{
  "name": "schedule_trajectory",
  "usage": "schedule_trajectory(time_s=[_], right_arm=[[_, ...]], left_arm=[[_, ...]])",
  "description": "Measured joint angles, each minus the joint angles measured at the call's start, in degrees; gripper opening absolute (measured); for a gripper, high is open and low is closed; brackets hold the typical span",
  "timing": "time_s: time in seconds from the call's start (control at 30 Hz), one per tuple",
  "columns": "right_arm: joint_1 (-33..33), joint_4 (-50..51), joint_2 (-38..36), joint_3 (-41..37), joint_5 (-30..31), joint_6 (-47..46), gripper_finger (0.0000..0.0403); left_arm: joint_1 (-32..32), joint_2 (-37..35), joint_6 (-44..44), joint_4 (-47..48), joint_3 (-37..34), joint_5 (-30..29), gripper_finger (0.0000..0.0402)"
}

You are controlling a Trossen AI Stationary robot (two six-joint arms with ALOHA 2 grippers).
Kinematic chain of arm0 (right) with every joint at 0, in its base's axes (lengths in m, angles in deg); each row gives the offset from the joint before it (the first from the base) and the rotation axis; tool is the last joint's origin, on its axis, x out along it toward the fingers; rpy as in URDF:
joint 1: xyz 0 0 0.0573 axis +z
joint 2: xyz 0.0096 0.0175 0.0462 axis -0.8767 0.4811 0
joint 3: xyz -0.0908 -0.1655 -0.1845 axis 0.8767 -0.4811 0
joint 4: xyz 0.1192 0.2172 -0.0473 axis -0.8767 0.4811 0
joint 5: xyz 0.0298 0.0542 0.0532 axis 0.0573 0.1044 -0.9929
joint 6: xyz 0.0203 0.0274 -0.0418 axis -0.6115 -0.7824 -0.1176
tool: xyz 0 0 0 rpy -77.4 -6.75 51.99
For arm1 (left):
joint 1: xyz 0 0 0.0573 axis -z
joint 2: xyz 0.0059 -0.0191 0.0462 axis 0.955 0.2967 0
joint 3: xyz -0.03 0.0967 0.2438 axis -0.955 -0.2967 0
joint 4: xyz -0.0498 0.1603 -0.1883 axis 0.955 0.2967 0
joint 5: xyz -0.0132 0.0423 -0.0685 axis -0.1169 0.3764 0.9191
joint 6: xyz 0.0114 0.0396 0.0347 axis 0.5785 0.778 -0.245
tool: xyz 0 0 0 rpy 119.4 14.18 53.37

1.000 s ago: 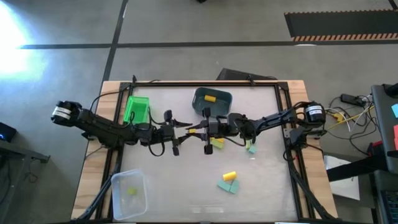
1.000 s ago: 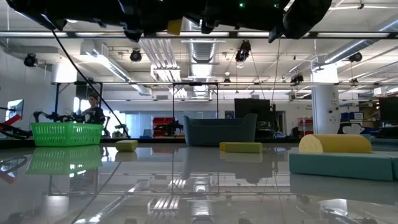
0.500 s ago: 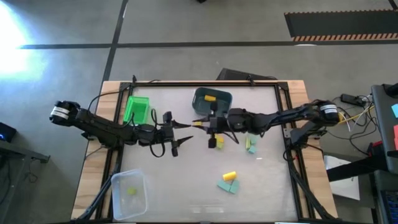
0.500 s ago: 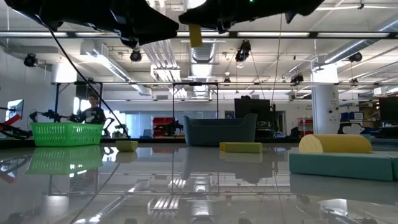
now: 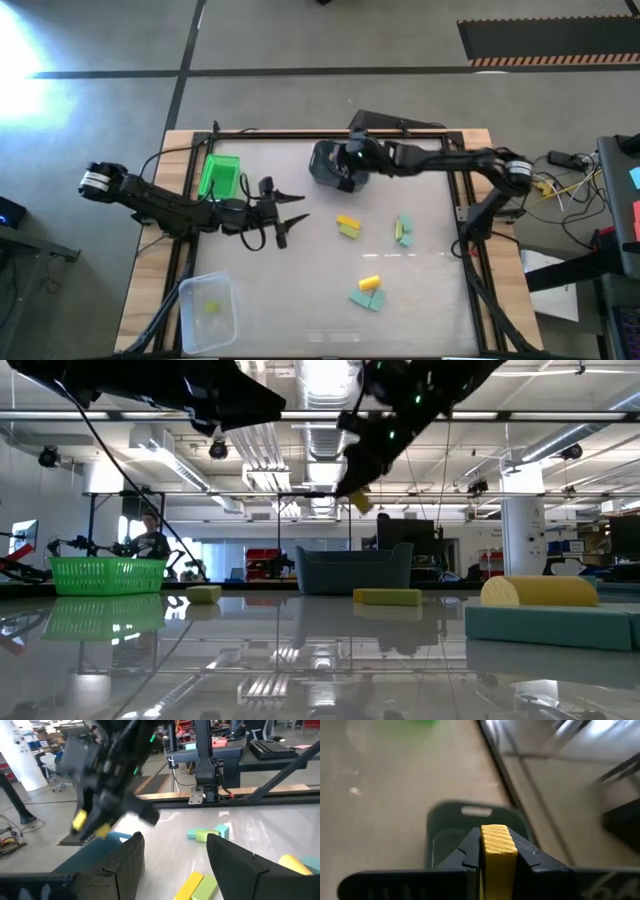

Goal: Sort & place blocks by color
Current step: Put the yellow block into the blue bin

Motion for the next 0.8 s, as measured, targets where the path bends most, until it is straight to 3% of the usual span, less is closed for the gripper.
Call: schedule_trajectory(time_s=[0.13, 0.4, 0.8], right_arm=[[-5.28, 0.34, 6.2, 1.29, -6.79, -2.34, 0.0039], [-7.18, 2.54, 14.61, 4.59, -7.66, -2.8, 0.004], [-7.11, 4.58, 15.59, 8.93, -7.6, -3.67, 0.0133]], left_arm=[[0.0, -0.4, 0.02, 0.04, 0.0, -1.09, 0.0199], [0.0, -0.57, 0.04, 0.08, -0.02, -1.26, 0.0199], [0.0, -0.53, -5.31, 4.75, -0.02, -1.28, 0.0199]])
